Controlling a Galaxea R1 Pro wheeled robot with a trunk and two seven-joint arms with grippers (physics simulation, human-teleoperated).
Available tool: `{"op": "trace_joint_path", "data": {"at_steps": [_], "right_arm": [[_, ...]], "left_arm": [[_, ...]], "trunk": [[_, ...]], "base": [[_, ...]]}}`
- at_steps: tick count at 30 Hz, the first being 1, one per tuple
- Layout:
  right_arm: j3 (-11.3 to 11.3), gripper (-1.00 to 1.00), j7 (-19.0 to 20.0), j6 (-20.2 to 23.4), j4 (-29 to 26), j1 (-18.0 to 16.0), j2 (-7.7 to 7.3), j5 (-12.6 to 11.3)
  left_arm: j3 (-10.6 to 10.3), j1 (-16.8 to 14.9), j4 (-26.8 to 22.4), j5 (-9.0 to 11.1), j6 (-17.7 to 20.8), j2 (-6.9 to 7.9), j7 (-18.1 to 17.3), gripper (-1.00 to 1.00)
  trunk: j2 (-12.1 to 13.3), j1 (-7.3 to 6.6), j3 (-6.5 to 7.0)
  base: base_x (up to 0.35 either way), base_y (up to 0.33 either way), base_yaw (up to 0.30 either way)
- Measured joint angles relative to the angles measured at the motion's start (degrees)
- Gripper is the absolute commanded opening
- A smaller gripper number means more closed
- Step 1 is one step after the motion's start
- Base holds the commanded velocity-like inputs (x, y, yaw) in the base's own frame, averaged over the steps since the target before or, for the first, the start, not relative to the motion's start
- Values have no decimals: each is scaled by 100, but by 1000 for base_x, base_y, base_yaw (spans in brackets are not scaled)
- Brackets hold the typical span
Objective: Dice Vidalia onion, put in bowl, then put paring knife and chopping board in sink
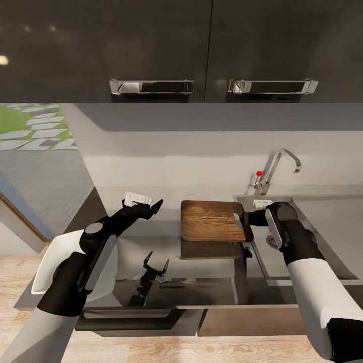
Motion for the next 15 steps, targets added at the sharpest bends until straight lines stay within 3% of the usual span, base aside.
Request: {"op": "trace_joint_path", "data": {"at_steps": [15], "right_arm": [[5, -100, -1, 0, 165, 0, 0, 9]], "left_arm": [[0, 0, 0, 0, 0, 0, 0, 100]], "trunk": [[0, 0, 0]], "base": [[-4, 0, 0]]}}
